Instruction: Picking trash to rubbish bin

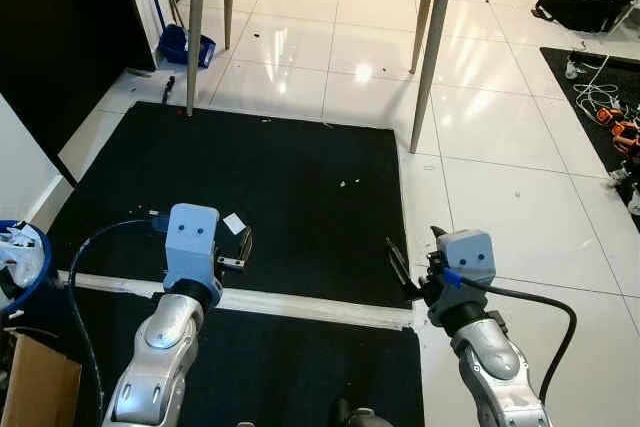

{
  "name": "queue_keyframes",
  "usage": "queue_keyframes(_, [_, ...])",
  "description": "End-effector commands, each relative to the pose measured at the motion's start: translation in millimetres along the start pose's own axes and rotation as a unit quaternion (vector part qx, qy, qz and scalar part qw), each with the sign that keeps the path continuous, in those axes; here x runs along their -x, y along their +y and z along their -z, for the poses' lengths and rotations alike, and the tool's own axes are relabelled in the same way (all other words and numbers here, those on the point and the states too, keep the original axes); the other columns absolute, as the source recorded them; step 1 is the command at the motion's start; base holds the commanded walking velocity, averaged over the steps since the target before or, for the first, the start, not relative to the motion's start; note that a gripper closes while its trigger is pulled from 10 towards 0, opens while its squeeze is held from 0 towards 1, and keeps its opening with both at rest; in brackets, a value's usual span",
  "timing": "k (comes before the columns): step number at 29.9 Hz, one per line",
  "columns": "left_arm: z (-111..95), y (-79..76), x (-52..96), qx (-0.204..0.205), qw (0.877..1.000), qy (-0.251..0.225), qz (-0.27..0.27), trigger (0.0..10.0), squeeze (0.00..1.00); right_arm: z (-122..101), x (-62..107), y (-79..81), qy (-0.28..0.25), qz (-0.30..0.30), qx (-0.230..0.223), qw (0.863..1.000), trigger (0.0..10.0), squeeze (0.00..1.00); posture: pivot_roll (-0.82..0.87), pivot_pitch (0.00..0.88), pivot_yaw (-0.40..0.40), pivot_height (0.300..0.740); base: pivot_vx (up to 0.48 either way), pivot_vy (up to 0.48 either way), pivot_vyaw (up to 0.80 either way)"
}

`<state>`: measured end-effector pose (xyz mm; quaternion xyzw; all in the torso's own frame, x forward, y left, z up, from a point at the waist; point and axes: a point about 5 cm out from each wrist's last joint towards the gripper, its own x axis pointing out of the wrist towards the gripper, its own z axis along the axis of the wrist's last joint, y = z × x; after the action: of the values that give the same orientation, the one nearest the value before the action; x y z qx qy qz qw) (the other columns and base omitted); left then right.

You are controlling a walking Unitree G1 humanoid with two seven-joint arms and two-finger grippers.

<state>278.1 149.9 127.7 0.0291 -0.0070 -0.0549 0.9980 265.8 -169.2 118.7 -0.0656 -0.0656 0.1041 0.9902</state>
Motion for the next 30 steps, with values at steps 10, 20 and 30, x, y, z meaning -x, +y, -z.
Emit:
queue_keyframes(10, [-2.2, -2.5, 2.4, 0.003, 1.0, -0.011, 0.002, 10.0, 0.0, 6.3, 2.0, -0.8, 0.017, 0.001, -0.004, 1.0, 10.0, 0.0, 0.02, 0.181, -0.033, 0.74, 0.305, 0.0, 0.0])
queue_keyframes(20, [-2.9, -4.0, 1.6, 0.005, 1.0, -0.012, 0.002, 10.0, 0.0, 6.5, 2.3, -2.7, 0.019, 0.002, -0.004, 1.0, 10.0, 0.0, 0.02, 0.181, -0.035, 0.74, 0.323, 0.0, 0.0])
queue_keyframes(30, [-3.7, -1.2, 1.0, 0.003, 1.0, -0.014, -0.002, 10.0, 0.0, 6.5, -0.4, 0.6, 0.019, -0.001, -0.007, 1.0, 10.0, 0.0, 0.02, 0.18, -0.038, 0.74, 0.321, 0.0, 0.0])
